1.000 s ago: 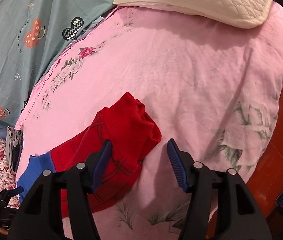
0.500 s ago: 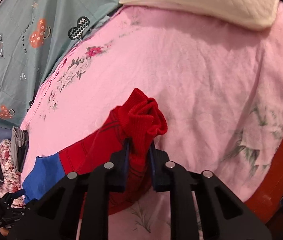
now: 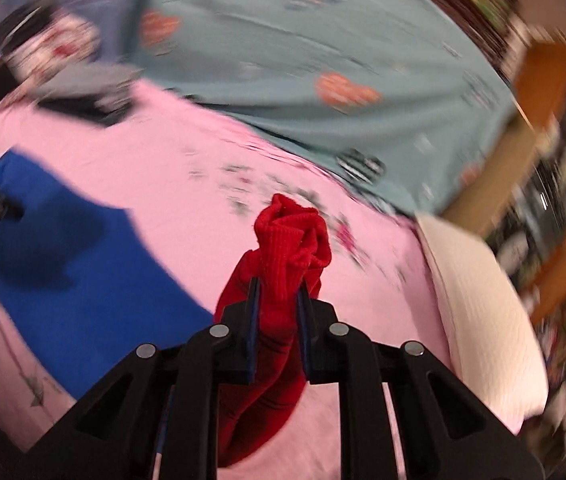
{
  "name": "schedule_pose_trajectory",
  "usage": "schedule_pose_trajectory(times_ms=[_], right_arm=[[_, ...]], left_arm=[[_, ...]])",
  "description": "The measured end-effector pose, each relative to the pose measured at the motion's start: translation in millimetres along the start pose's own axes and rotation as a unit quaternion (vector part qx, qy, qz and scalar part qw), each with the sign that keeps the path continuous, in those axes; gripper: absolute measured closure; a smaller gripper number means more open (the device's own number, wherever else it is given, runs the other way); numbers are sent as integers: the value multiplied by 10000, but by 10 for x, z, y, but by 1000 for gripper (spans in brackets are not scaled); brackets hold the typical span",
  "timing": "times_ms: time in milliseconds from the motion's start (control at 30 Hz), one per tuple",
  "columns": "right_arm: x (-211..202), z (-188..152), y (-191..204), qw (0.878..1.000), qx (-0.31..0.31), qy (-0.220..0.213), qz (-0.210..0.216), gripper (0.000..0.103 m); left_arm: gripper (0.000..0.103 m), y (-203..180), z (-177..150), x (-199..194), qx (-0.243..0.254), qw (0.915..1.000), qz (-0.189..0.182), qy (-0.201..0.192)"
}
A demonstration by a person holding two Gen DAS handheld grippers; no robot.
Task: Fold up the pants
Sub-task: 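Fold the red leg cuff over the blue body with the right tool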
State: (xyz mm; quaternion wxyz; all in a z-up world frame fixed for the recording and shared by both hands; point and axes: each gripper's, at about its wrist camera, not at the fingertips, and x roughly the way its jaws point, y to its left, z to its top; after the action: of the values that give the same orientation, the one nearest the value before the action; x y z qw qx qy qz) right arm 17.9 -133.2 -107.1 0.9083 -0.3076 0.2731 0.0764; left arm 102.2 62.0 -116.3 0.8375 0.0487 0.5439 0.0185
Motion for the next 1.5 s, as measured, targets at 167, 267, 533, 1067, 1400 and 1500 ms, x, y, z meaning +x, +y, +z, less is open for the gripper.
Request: schedule_pose_trajectory(times_ms=[167,267,533,1067,1400,1500], right_arm=[[285,-54,943,9860,-1359,313,912,87],[422,-223,1280,9683,-1995,708,1329,79],[246,-48,-78,9252,1445,1032,3354,62],[853,-869,-750,8895,3252,1726,2706,84],[1111,-887,-791,9042,3124,1719,2350,64],[991,-743,-792,9063,2979,1816,2386,59]], left_arm=[[2,338,-217,78,-376,9991,61,178],[2,431,-339,89,-456,9986,67,247],[2,348,-277,22,-385,9991,-157,67],[73,-1658,-166,185,1889,9626,-1941,120],[48,-1531,-172,4,1836,9671,-1759,-32],[21,-1085,-137,-182,1359,9829,-1150,-481]])
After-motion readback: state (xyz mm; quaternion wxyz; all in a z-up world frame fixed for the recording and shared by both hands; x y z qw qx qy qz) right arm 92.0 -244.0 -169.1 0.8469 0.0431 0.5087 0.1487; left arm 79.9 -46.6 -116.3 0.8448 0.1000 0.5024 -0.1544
